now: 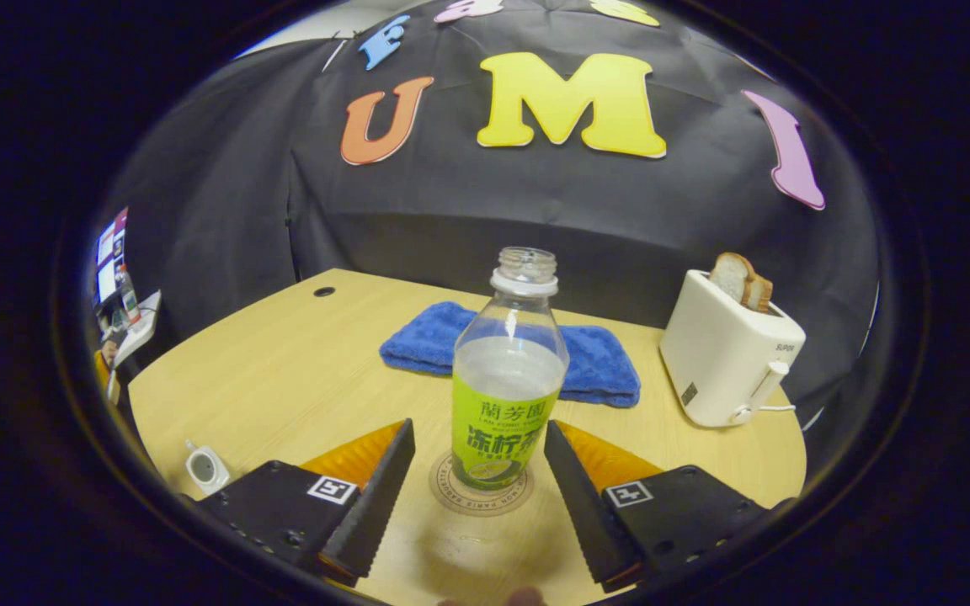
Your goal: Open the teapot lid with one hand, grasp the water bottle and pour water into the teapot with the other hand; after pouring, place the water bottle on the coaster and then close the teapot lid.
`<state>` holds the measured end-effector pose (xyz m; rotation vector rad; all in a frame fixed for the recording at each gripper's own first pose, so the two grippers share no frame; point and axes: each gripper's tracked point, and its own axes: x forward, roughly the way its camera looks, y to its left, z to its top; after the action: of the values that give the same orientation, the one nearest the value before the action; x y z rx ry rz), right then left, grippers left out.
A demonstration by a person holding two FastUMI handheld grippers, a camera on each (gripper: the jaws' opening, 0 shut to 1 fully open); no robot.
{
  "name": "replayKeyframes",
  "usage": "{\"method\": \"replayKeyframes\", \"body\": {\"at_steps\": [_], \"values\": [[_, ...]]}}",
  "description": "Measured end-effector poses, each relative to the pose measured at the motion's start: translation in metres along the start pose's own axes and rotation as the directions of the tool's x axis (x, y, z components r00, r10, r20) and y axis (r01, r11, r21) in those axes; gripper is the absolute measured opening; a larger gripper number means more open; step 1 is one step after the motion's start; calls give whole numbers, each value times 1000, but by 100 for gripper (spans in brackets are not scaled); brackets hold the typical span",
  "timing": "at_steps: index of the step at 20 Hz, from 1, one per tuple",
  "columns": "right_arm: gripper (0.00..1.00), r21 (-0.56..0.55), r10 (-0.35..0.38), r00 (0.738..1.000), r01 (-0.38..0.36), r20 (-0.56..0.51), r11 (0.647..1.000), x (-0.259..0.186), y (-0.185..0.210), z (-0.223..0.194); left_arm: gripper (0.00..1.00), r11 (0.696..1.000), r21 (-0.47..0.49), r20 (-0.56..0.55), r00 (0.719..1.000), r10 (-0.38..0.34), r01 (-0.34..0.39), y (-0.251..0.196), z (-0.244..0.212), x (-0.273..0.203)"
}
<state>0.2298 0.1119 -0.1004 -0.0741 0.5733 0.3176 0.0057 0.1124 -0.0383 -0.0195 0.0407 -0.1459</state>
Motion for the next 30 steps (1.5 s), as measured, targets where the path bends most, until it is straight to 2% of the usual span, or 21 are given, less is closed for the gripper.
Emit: {"method": "replayKeyframes", "body": {"at_steps": [5,9,12,15,16,17,19,21,23,26,28,30], "values": [[95,19,0,1000,0,7,1000,-6,-3,-4,2,1000,-5,3,1000,-7,7,-6,1,1],[95,-16,-42,997,43,72,999,-41,-17,-9,3,999,-16,5,1000,-29,29,-26,1,8],[95,-48,-84,979,95,186,994,-86,-30,-13,2,998,-36,0,999,-52,52,-48,-2,19],[96,-27,-107,951,120,290,992,-132,-40,-21,3,998,-29,-33,998,-49,48,-62,-11,34],[99,-15,-111,945,122,307,992,-144,-43,-25,3,999,-29,-34,998,-45,44,-66,-11,38],[96,-3,-118,940,126,319,992,-152,-47,-32,3,999,-32,-35,998,-44,42,-69,-14,44],[99,22,-130,932,131,337,991,-168,-53,-46,3,998,-49,-39,998,-40,38,-75,-20,52],[96,42,-144,925,139,350,989,-178,-60,-58,4,998,-59,-40,998,-38,36,-79,-28,59],[99,50,-154,923,145,354,988,-184,-64,-70,4,998,-58,-58,997,-40,37,-83,-41,64],[96,37,-189,912,189,364,981,-191,-74,-78,4,998,-58,-79,996,-38,33,-85,-53,67],[99,36,-190,911,190,366,981,-192,-72,-81,4,998,-63,-87,996,-32,27,-86,-58,67],[96,31,-184,914,186,363,982,-191,-70,-83,4,997,-78,-98,995,-31,23,-85,-64,67]]}}
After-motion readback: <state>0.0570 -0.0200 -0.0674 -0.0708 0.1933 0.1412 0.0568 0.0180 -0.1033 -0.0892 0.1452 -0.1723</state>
